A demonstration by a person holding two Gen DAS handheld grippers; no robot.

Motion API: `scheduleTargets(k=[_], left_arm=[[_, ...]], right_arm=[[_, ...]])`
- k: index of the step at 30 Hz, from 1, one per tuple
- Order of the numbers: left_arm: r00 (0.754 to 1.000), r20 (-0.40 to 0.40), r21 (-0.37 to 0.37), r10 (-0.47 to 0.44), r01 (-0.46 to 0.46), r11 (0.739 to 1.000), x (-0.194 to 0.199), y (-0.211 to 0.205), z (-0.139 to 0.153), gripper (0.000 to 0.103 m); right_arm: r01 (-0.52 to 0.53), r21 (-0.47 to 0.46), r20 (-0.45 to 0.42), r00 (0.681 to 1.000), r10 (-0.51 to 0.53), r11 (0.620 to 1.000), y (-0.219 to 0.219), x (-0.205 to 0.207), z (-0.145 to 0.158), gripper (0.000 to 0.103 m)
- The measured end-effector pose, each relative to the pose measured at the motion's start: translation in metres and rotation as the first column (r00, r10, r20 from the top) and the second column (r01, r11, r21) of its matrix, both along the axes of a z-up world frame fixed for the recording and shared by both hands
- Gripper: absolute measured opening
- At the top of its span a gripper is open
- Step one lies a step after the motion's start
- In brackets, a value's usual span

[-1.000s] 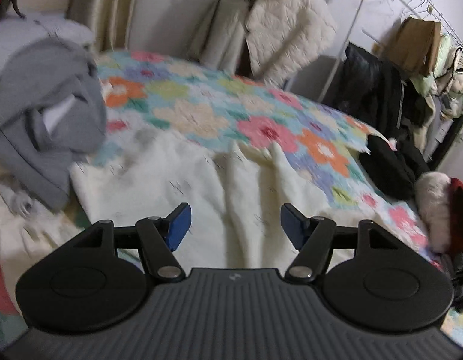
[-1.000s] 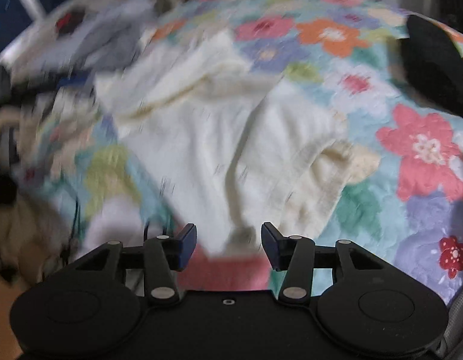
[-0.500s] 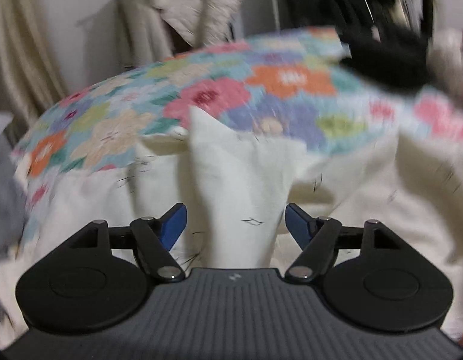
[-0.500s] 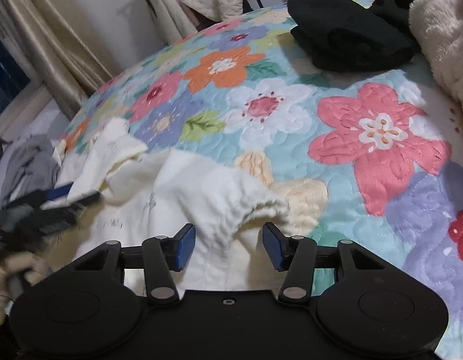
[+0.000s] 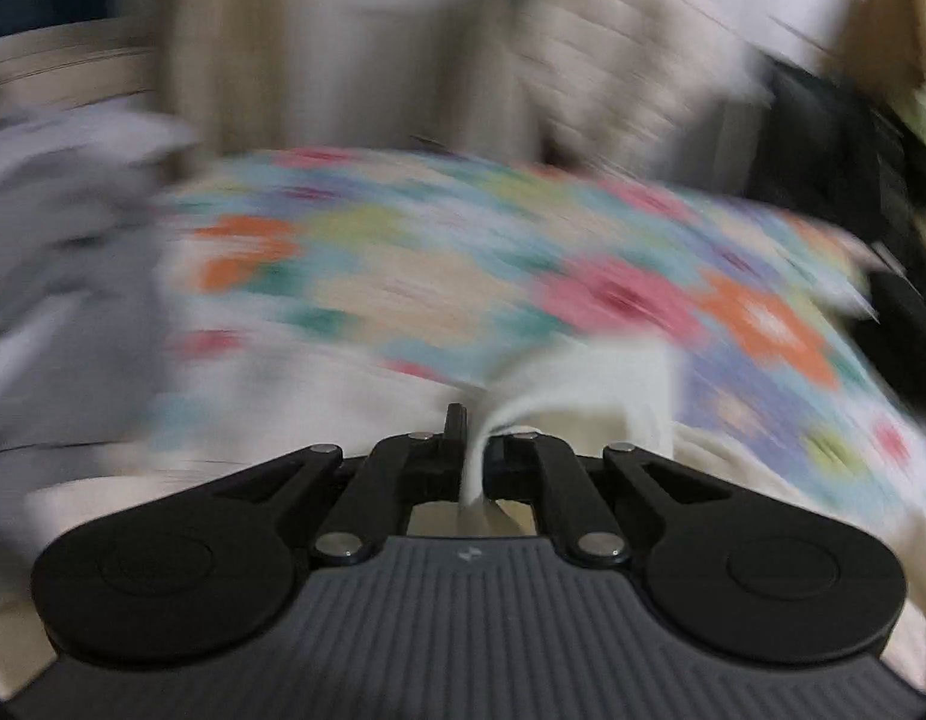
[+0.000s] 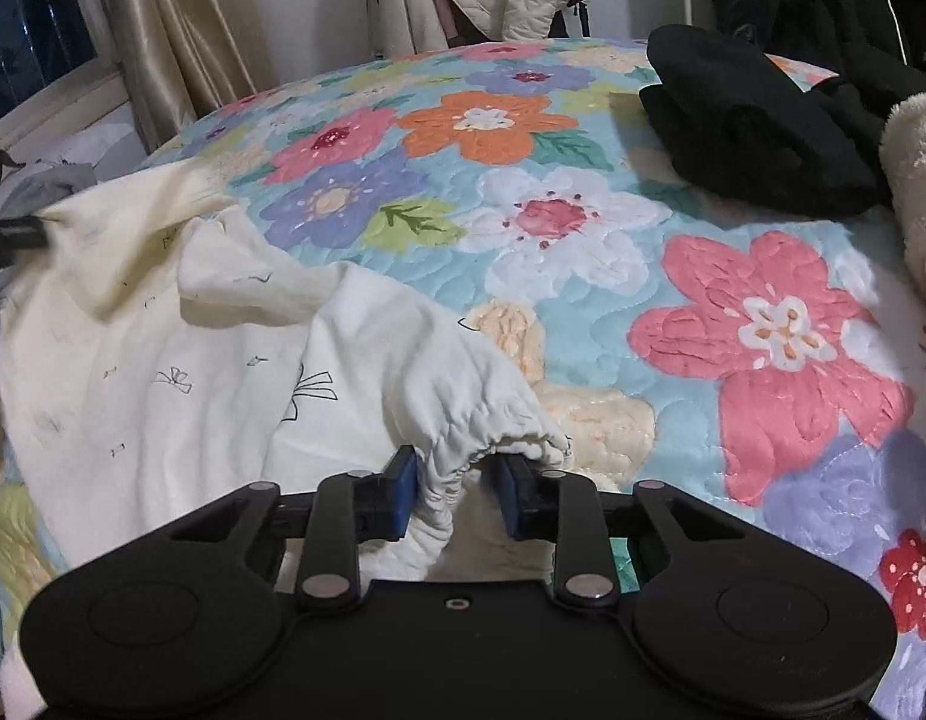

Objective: Fold clothes

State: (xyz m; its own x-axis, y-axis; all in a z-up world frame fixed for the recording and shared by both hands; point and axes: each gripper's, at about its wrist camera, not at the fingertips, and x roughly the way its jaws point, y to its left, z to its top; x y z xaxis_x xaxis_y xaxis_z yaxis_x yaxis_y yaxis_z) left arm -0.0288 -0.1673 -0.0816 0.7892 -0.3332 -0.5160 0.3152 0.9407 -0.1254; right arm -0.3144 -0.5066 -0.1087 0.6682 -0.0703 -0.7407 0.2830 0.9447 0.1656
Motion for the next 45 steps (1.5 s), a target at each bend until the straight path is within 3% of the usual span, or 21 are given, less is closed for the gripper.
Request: scheduleTargets(k=[3, 5, 7, 9, 12, 15, 18, 21, 23, 24, 26, 27, 29, 31, 32, 34, 35, 36, 38, 42, 45], left_arm=[[0.981, -0.098, -0.138, 0.168, -0.180, 0.974, 0.001, 0.067, -0.014, 0.012], [0.953, -0.182, -0.188, 0.244, -0.277, 0.942, 0.004, 0.103, -0.031, 0.026], [0.930, -0.231, -0.194, 0.285, -0.331, 0.923, 0.000, 0.124, -0.044, 0.028], [0.926, -0.252, -0.196, 0.281, -0.333, 0.922, -0.002, 0.128, -0.050, 0.028], [0.930, -0.232, -0.160, 0.285, -0.325, 0.932, -0.001, 0.118, -0.045, 0.034], [0.944, -0.160, -0.177, 0.290, -0.316, 0.932, -0.002, 0.115, -0.030, 0.042], [0.960, -0.089, -0.300, 0.265, -0.279, 0.912, -0.008, 0.125, -0.015, 0.046], [0.963, -0.086, -0.390, 0.256, -0.268, 0.881, -0.012, 0.133, -0.015, 0.065], [0.953, -0.159, -0.381, 0.259, -0.302, 0.874, -0.011, 0.136, -0.027, 0.076], [0.937, -0.221, -0.333, 0.272, -0.334, 0.882, -0.007, 0.135, -0.037, 0.076], [0.900, -0.316, -0.211, 0.302, -0.377, 0.902, 0.001, 0.132, -0.054, 0.074], [0.891, -0.328, -0.181, 0.313, -0.384, 0.905, 0.002, 0.131, -0.058, 0.074], [0.898, -0.308, -0.200, 0.314, -0.384, 0.902, -0.001, 0.131, -0.054, 0.074], [0.918, -0.266, -0.301, 0.296, -0.370, 0.879, -0.007, 0.136, -0.046, 0.074], [0.925, -0.241, -0.384, 0.295, -0.370, 0.846, -0.011, 0.141, -0.043, 0.074], [0.922, -0.238, -0.545, 0.307, -0.388, 0.744, -0.018, 0.157, -0.044, 0.075], [0.914, -0.258, -0.547, 0.314, -0.406, 0.732, -0.016, 0.161, -0.046, 0.075], [0.904, -0.280, -0.529, 0.323, -0.426, 0.734, -0.014, 0.163, -0.049, 0.075], [0.885, -0.305, -0.444, 0.353, -0.460, 0.769, -0.012, 0.163, -0.053, 0.074], [0.881, -0.302, -0.306, 0.365, -0.452, 0.838, -0.010, 0.151, -0.045, 0.073], [0.897, -0.184, -0.162, 0.403, -0.432, 0.887, -0.016, 0.132, -0.020, 0.073]], right_arm=[[-0.004, -0.031, -0.014, 1.000, 0.003, 0.999, 0.005, 0.001, 0.000, 0.031], [-0.004, -0.031, -0.017, 1.000, 0.004, 1.000, 0.004, 0.002, 0.000, 0.031], [0.003, -0.019, -0.017, 1.000, -0.003, 1.000, 0.002, 0.001, -0.001, 0.031], [0.009, -0.016, -0.020, 1.000, -0.009, 1.000, 0.002, 0.002, -0.001, 0.031], [0.008, -0.037, -0.031, 0.999, -0.009, 0.999, 0.005, 0.004, 0.000, 0.030], [0.021, -0.115, -0.020, 1.000, -0.024, 0.993, 0.010, 0.002, 0.011, 0.026], [0.053, -0.208, 0.010, 0.999, -0.052, 0.977, 0.013, -0.003, 0.028, 0.021], [0.103, -0.223, 0.009, 0.995, -0.103, 0.969, 0.000, -0.006, 0.031, 0.021], [0.142, -0.171, 0.003, 0.990, -0.143, 0.975, -0.010, -0.009, 0.025, 0.021], [0.154, -0.149, 0.001, 0.988, -0.155, 0.977, -0.013, -0.010, 0.021, 0.021], [0.144, -0.189, -0.012, 0.989, -0.149, 0.971, -0.010, -0.009, 0.018, 0.021], [0.133, -0.218, -0.018, 0.990, -0.141, 0.967, -0.008, -0.008, 0.017, 0.021], [0.146, -0.237, -0.009, 0.988, -0.152, 0.960, -0.009, -0.008, 0.021, 0.021], [0.173, -0.240, -0.001, 0.984, -0.178, 0.955, -0.014, -0.008, 0.023, 0.021], [0.183, -0.240, -0.004, 0.982, -0.189, 0.953, -0.017, -0.009, 0.023, 0.021], [0.184, -0.258, -0.032, 0.980, -0.199, 0.949, -0.021, -0.009, 0.017, 0.021], [0.183, -0.267, -0.047, 0.978, -0.203, 0.946, -0.024, -0.009, 0.013, 0.021], [0.183, -0.256, -0.055, 0.978, -0.203, 0.949, -0.026, -0.009, 0.009, 0.022], [0.194, -0.240, -0.047, 0.976, -0.211, 0.951, -0.028, -0.011, 0.008, 0.024], [0.191, -0.240, -0.047, 0.977, -0.208, 0.952, -0.028, -0.012, 0.020, 0.029], [0.215, -0.231, -0.022, 0.974, -0.226, 0.949, -0.029, -0.017, 0.037, 0.042]])
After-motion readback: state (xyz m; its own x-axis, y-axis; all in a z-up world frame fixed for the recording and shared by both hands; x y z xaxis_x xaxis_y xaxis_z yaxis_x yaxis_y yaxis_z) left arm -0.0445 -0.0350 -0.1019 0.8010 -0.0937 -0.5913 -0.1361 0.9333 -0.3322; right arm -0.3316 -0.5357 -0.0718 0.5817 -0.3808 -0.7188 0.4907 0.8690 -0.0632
